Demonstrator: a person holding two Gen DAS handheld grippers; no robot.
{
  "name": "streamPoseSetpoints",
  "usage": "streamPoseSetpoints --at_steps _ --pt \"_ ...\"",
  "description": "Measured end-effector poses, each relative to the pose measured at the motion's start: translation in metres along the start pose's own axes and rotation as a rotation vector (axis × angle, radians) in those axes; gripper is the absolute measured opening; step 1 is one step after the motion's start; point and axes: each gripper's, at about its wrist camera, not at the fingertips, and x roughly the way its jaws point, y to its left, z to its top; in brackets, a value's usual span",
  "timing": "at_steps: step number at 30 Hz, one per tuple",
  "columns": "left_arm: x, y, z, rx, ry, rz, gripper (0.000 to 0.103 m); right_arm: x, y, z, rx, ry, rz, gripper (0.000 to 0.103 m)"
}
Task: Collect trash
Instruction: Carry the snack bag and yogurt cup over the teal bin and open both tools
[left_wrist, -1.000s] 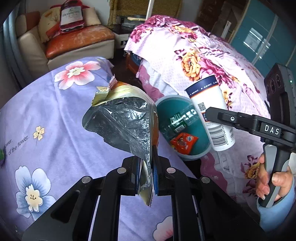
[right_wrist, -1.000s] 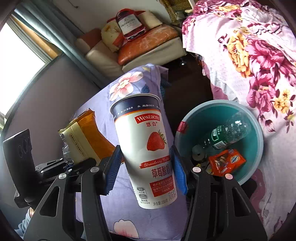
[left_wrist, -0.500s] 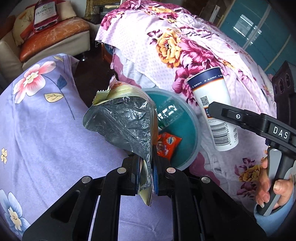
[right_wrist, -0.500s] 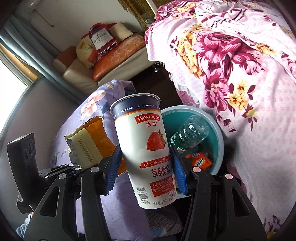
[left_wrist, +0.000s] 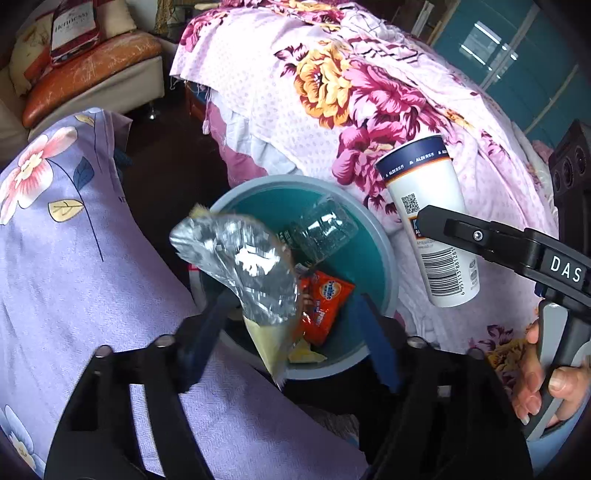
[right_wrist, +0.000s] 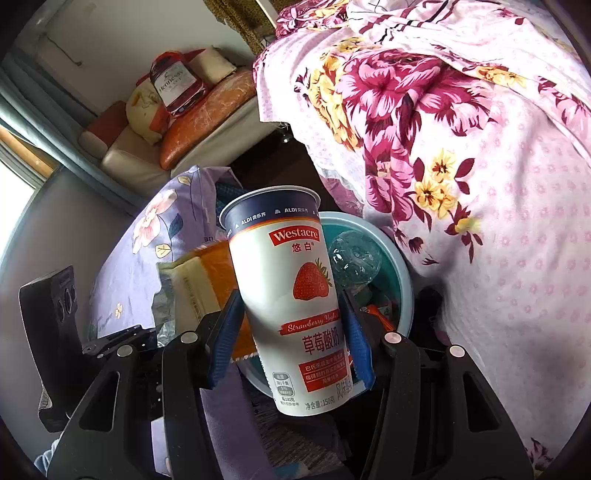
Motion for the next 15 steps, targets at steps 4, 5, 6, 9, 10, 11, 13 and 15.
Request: streamPoseSetpoints --at_steps 4,5,6,9,10,11,13,15 --pt "-0.008 -0.001 0.0 0.019 -0.025 0.039 0.092 0.0 -0.003 0.001 0.003 -0.001 -0.009 0.05" --pt "-0.01 -0.001 -0.001 0.019 -0.027 0.044 0.092 0.0 -0.003 0.0 0.004 -0.002 -0.009 0.05" --pt "-0.012 0.0 -0.001 0.018 -0.029 0.052 0.093 0.001 -0.003 0.0 0.004 -0.002 -0.009 0.051" --pt "-0.018 0.004 -0.006 0.008 -0.035 0.063 0.093 0.002 -0.002 0.0 0.002 0.0 -0.011 0.05" --pt "-0.02 0.005 -0.007 0.004 -0.039 0.065 0.093 0.002 -0.001 0.0 0.0 0.002 -0.012 0.05" --pt "-0.023 0.007 -0.008 0.001 -0.043 0.07 0.093 0.002 0.001 0.0 -0.003 0.004 -0.014 0.05" --pt "-0.028 0.01 -0.011 -0.005 -0.052 0.085 0.094 0.003 0.005 0.001 -0.011 0.006 -0.017 0.051" --pt "-0.032 0.014 -0.014 -0.016 -0.057 0.098 0.094 0.004 0.008 0.0 -0.016 0.008 -0.019 0.051"
